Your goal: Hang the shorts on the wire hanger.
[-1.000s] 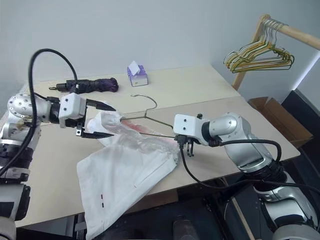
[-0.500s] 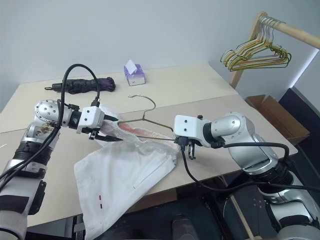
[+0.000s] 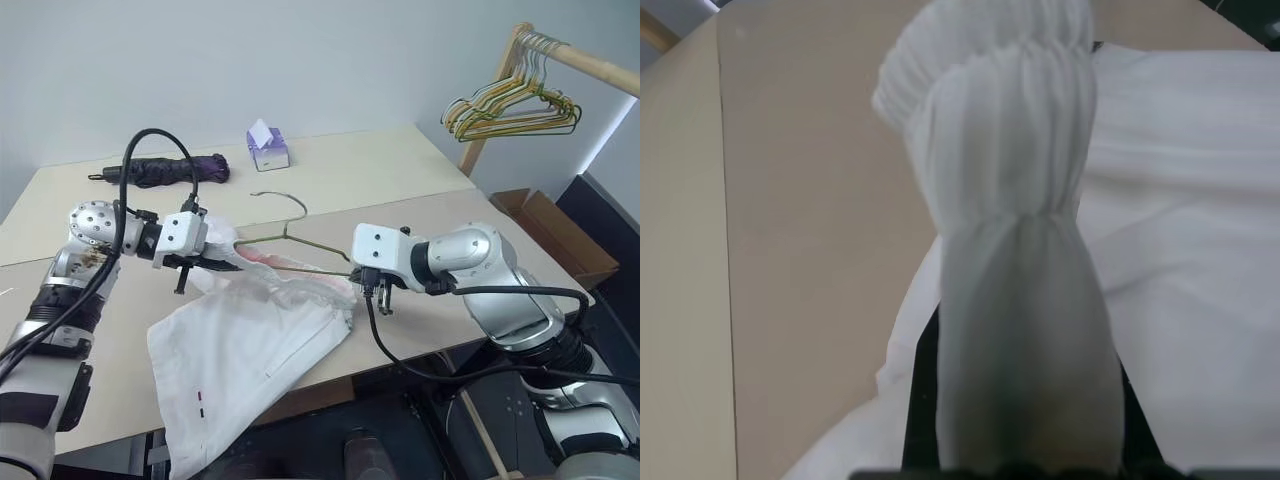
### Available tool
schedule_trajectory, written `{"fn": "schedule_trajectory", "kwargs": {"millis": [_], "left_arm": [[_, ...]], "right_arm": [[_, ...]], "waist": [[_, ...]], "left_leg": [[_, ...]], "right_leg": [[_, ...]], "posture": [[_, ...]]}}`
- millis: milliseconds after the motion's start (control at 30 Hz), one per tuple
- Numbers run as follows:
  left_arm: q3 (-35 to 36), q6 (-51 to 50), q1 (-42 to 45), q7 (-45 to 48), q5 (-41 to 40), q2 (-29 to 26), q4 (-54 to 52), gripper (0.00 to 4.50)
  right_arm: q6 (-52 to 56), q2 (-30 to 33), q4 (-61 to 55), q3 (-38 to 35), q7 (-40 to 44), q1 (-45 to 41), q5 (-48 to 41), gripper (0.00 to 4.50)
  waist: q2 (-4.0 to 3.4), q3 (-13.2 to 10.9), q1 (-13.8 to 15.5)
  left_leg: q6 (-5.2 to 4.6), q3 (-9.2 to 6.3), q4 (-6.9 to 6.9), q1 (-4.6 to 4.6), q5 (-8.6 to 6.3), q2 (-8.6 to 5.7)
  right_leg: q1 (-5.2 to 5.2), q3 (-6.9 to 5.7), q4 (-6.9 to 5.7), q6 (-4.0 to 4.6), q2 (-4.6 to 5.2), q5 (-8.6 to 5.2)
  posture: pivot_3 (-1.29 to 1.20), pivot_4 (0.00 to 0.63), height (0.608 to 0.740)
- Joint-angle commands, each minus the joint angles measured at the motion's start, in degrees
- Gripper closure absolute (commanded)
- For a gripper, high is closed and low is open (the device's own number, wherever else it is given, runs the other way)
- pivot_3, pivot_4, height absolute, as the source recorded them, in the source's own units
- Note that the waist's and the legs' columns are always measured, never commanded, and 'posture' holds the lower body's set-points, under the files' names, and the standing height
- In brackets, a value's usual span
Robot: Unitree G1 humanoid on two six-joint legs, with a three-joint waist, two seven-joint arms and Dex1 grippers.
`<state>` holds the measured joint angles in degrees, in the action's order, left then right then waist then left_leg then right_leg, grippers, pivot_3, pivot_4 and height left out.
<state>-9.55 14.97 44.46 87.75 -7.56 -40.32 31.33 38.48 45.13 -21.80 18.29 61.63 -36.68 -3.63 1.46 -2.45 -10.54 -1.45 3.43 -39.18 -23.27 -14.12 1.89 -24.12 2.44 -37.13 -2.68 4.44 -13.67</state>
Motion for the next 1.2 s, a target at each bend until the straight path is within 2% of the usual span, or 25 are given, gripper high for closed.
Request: {"fn": "schedule_trajectory", "kwargs": {"millis": [33,200,233,333,500,600,733,900,1200], "left_arm": [[2.7,-3.1,-0.7,-0.4,-3.0,-1.4,-4.4,4.5],[4.5,-5.8,-4.0,-1.8,-4.1,-2.8,-8.3,4.5],[4.9,-6.6,-4.6,-2.2,-4.4,-3.0,-9.0,4.5],[5.6,-8.4,-6.3,-3.4,-5.1,-3.3,-10.7,4.5],[6.6,-10.2,-8.3,-5.9,-5.9,-3.0,-13.6,4.5],[6.5,-11.3,-8.7,-6.7,-6.1,-2.8,-14.8,4.5],[6.3,-12.3,-9.3,-7.6,-6.4,-2.1,-16.4,4.5],[5.7,-13.0,-8.4,-7.9,-6.3,-1.3,-16.5,4.5],[5.6,-12.5,-7.9,-8.1,-6.0,-0.9,-15.8,4.5]], "right_arm": [[-1.5,0.6,0.8,-4.1,-2.3,0.7,-0.3,2.79],[0.0,1.5,4.5,-13.3,-6.1,2.5,-2.3,1.21],[0.3,1.8,5.0,-15.4,-7.0,3.5,-2.7,0.74],[1.8,1.7,6.6,-20.5,-10.4,6.2,-3.5,0.01],[-3.1,-1.5,12.1,-29.6,-15.4,15.4,-5.8,0.01],[-4.0,-5.9,11.7,-31.6,-16.3,20.9,-9.2,0.01],[-4.1,-13.3,8.6,-27.6,-17.4,25.7,-12.3,0.01],[-2.9,-21.5,11.8,-21.0,-20.1,24.3,-12.5,0.01],[-3.9,-25.2,19.8,-14.8,-20.1,21.1,-12.5,0.01]], "waist": [[0.0,0.0,0.0],[0.0,0.0,0.2],[0.01,0.0,0.3],[0.01,0.0,0.4],[0.1,0.1,0.7],[0.11,0.1,0.8],[0.02,0.1,0.3],[0.0,0.1,0.0],[0.02,0.1,0.3]], "left_leg": [[0.0,0.0,0.0,0.0,0.0,0.0],[0.0,-0.01,0.0,0.0,0.0,-0.03],[0.0,-0.01,0.0,0.02,0.0,-0.02],[0.0,-0.03,0.0,0.02,0.0,-0.01],[0.0,-0.01,-0.01,0.06,0.0,-0.03],[0.0,-0.03,0.0,0.08,0.0,-0.01],[0.0,-0.01,-0.01,0.15,0.0,0.0],[0.0,-0.06,0.0,0.15,0.0,0.04],[0.0,-0.06,-0.02,0.1,0.0,-0.06]], "right_leg": [[0.0,0.0,0.0,0.0,0.0,0.0],[0.01,0.02,0.0,0.0,0.04,0.01],[0.03,0.02,0.0,0.0,0.03,0.01],[0.06,0.0,0.02,-0.01,0.03,0.01],[0.11,0.03,0.01,-0.02,0.04,0.03],[0.13,0.02,0.02,-0.02,0.01,0.03],[0.15,0.12,-0.04,-0.02,-0.03,0.05],[0.11,0.12,-0.06,-0.01,-0.07,0.05],[0.14,0.1,0.01,-0.06,0.01,0.08]], "posture": [[-0.18,0.0,0.74],[-0.16,0.0,0.74],[-0.16,0.0,0.74],[-0.16,0.0,0.74],[-0.16,0.0,0.74],[-0.16,0.0,0.74],[-0.16,0.003,0.74],[-0.17,0.004,0.74],[-0.16,0.0,0.74]]}}
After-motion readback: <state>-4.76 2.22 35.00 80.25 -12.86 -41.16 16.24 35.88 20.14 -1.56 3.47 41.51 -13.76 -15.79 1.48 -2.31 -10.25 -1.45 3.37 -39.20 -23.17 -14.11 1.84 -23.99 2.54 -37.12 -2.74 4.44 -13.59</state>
